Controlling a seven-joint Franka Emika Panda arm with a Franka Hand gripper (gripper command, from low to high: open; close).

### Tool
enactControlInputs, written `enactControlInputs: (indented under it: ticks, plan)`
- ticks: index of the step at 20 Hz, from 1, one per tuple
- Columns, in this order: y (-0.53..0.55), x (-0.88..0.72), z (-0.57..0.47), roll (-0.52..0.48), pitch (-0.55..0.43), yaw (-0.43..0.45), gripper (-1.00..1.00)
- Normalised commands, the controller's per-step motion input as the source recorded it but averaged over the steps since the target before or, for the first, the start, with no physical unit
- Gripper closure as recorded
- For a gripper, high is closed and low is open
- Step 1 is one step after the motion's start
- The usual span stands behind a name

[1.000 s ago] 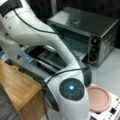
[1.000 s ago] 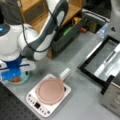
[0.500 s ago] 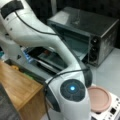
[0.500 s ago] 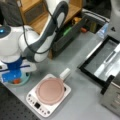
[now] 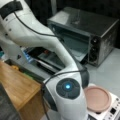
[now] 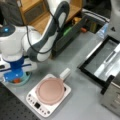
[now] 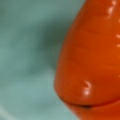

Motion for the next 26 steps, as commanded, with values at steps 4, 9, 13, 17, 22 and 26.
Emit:
enactControlInputs:
  ticks: [4,9,13,17,22,26]
  plan:
    - [-0.02,0.63,-0.39,0.086,0.282,0.136,-1.0]
    - [0.0,0.62,-0.4,0.105,0.282,0.123,1.0]
    - [0.02,0.62,-0.48,0.138,0.27,0.125,1.0]
    - [0.03,0.63,-0.65,0.16,0.225,0.137,1.0]
    - [0.01,0.71,-0.77,0.15,0.186,0.113,1.0]
    - [-0.04,0.83,-0.75,0.144,0.216,0.09,1.0]
